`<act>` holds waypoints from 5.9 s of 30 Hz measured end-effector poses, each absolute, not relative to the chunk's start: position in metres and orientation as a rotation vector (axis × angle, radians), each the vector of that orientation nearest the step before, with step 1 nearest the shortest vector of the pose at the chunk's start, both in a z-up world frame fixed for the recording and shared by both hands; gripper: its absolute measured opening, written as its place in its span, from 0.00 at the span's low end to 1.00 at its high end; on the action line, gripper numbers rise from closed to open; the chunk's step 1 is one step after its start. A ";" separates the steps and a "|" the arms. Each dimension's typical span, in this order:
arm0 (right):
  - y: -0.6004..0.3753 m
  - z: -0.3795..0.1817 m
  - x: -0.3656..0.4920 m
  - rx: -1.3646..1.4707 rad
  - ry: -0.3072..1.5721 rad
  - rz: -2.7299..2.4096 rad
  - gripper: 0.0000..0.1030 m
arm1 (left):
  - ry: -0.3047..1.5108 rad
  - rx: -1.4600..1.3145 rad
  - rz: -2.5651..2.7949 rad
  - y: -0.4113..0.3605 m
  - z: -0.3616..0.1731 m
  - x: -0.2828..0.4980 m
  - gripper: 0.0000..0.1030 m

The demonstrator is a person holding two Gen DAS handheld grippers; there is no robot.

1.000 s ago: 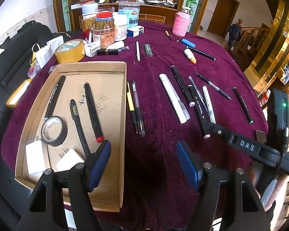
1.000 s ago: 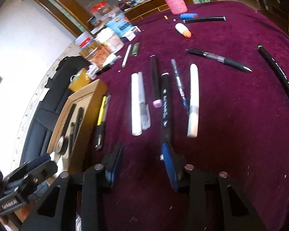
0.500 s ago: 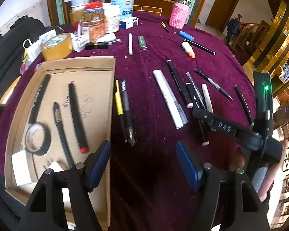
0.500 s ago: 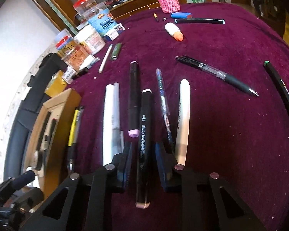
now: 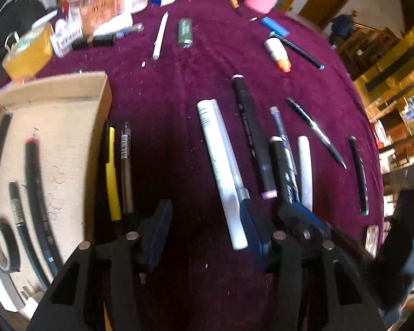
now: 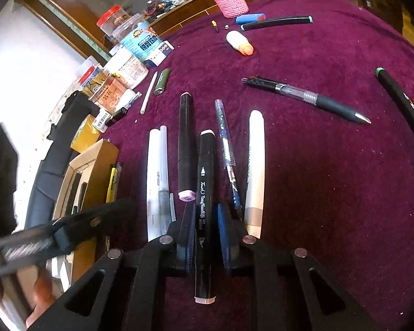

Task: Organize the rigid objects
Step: 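Grasp a white paint marker with the left tool while the right holds its black marker, then carry the white marker and black marker over the cardboard tray, then open both tools to drop the markers into the tray and lift away, then grasp a white marker with the right tool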

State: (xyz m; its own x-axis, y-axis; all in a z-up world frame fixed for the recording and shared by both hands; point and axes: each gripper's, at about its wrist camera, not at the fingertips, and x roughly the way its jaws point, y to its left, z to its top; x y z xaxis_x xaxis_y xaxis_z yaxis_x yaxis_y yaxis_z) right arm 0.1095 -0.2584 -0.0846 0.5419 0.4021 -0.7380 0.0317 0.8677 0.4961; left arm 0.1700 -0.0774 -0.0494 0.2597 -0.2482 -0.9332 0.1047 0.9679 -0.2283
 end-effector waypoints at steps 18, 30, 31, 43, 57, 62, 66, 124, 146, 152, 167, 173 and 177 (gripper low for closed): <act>-0.255 -0.084 0.109 0.467 0.983 0.222 0.17 | 1.297 -0.066 -0.220 -0.097 -0.060 0.192 0.19; -0.252 -0.083 0.109 0.457 0.980 0.224 0.17 | 1.259 -0.004 -0.200 -0.096 -0.062 0.181 0.13; -0.251 -0.083 0.109 0.452 0.980 0.223 0.17 | 1.264 -0.026 -0.205 -0.093 -0.061 0.175 0.13; -0.239 -0.081 0.110 0.358 0.957 0.208 0.17 | 1.163 -0.042 -0.200 -0.073 -0.044 0.075 0.13; -0.237 -0.082 0.091 0.423 0.952 0.217 0.16 | 1.061 -0.080 -0.196 -0.027 -0.011 0.010 0.14; -0.226 -0.077 0.065 0.472 0.933 0.243 0.16 | 1.063 -0.132 -0.205 -0.009 -0.007 0.003 0.14; -0.209 -0.062 0.044 0.458 0.895 0.260 0.16 | 1.054 -0.179 -0.191 0.011 -0.003 0.001 0.14; -0.029 -0.062 0.164 0.170 1.010 0.526 0.17 | 1.106 -0.533 0.218 0.143 -0.044 0.151 0.14; -0.011 -0.061 0.154 0.026 0.968 0.563 0.45 | 1.091 -0.507 0.202 0.151 -0.037 0.144 0.42; -0.035 -0.045 0.138 0.119 0.874 0.614 0.45 | 1.031 -0.482 0.138 0.137 -0.013 0.122 0.42; -0.167 -0.039 0.067 0.390 0.865 0.570 0.44 | 1.021 -0.294 -0.088 0.030 0.013 0.068 0.53; -0.234 -0.036 0.063 0.460 0.852 0.430 0.44 | 1.032 -0.242 -0.138 -0.002 0.016 0.061 0.54; -0.263 -0.035 0.071 0.484 0.860 0.362 0.44 | 1.032 -0.206 -0.155 -0.016 0.018 0.057 0.54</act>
